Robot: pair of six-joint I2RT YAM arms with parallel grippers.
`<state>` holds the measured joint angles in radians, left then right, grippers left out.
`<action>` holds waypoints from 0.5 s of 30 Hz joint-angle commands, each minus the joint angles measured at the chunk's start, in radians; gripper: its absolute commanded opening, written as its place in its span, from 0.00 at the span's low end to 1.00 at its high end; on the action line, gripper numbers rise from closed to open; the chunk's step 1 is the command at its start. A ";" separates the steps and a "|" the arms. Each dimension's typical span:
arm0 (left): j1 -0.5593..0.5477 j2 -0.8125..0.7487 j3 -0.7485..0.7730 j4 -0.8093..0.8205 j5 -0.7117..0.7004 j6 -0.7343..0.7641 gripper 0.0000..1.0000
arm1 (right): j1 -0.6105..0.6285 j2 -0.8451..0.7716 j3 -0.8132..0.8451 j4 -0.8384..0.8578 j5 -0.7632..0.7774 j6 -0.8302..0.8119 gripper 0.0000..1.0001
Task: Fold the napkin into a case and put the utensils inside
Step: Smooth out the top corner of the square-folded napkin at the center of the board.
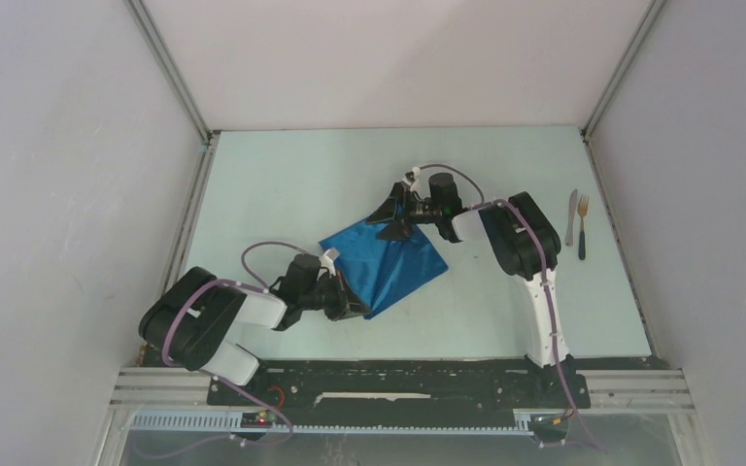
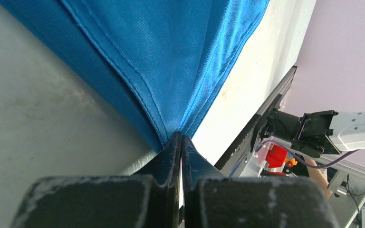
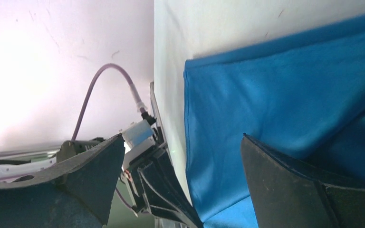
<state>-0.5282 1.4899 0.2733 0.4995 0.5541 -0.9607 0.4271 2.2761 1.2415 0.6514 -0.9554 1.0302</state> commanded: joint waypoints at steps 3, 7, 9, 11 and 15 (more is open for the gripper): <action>-0.005 0.030 -0.028 0.031 0.015 -0.008 0.03 | -0.046 0.061 0.164 -0.208 0.040 -0.120 1.00; -0.005 0.042 -0.029 0.053 0.023 -0.020 0.03 | -0.062 0.101 0.258 -0.286 0.032 -0.146 1.00; -0.006 0.045 -0.028 0.066 0.030 -0.028 0.03 | -0.068 0.114 0.300 -0.325 0.034 -0.166 1.00; -0.005 0.046 -0.031 0.079 0.035 -0.029 0.03 | -0.077 0.130 0.345 -0.358 0.030 -0.175 1.00; -0.006 0.060 -0.028 0.083 0.042 -0.021 0.03 | -0.102 0.150 0.425 -0.423 0.030 -0.190 1.00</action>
<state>-0.5282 1.5265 0.2596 0.5762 0.5728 -0.9874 0.3534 2.4004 1.5826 0.3233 -0.9424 0.8997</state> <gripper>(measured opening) 0.028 0.993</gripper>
